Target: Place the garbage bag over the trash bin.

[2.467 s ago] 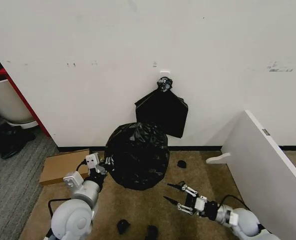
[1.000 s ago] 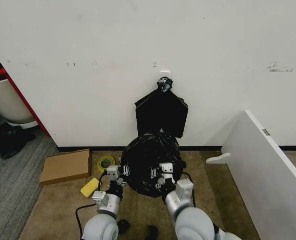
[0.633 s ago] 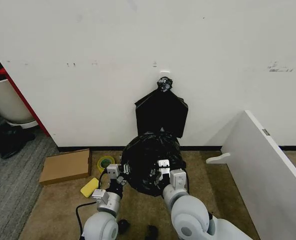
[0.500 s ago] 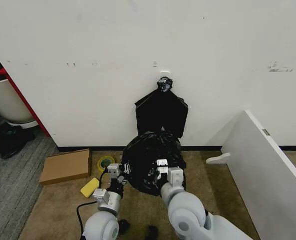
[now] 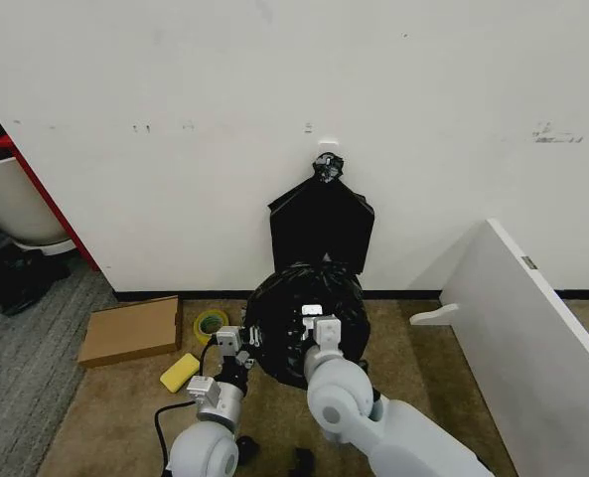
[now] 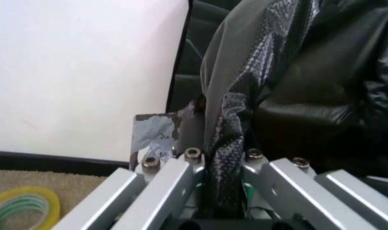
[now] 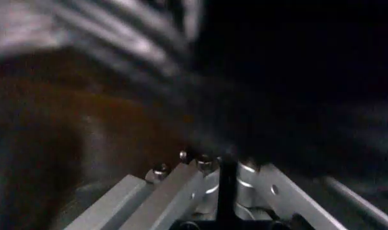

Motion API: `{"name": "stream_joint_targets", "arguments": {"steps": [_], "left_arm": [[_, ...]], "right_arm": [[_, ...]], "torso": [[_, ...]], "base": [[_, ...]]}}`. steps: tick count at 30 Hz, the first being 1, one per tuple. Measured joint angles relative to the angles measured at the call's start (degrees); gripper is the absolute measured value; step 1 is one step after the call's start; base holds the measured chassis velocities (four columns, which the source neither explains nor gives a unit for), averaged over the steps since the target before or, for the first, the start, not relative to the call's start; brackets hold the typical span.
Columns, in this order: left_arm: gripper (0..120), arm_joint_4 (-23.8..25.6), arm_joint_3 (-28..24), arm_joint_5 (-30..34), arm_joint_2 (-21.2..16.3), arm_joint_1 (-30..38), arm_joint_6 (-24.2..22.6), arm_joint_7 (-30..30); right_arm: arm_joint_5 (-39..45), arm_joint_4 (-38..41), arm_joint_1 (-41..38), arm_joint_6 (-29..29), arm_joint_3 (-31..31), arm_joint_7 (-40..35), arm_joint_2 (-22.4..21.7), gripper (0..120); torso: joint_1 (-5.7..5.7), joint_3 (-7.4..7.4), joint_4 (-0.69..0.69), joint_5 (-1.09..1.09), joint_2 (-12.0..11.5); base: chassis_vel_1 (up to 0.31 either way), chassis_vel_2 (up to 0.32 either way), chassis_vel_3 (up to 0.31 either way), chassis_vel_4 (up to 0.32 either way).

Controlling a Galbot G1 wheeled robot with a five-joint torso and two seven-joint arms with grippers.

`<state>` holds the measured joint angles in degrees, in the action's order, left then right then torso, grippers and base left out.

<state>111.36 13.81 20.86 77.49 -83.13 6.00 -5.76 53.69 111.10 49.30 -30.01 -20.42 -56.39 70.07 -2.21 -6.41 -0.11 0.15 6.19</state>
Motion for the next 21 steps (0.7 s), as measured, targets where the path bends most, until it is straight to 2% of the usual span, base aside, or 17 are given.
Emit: {"name": "stream_joint_targets", "arguments": {"steps": [11, 21], "left_arm": [[1, 0.60, 0.53, -1.08, -1.04, -1.54, 0.93, 0.05], [1, -0.09, 0.78, -1.36, -1.09, -1.36, 1.55, 0.04]], "right_arm": [[-7.15, -11.66, -4.04, 0.74, 1.19, 1.11, 1.62, 0], [-9.31, -9.38, -3.53, 1.15, 1.15, 1.88, 1.23, 0]], "torso": [[0.00, 0.00, 0.00, 0.00, 0.00], [0.01, 0.00, 0.00, 0.00, 0.00]], "base": [[0.000, 0.000, 0.000, 0.000], [0.000, 0.000, 0.000, 0.000]]}}
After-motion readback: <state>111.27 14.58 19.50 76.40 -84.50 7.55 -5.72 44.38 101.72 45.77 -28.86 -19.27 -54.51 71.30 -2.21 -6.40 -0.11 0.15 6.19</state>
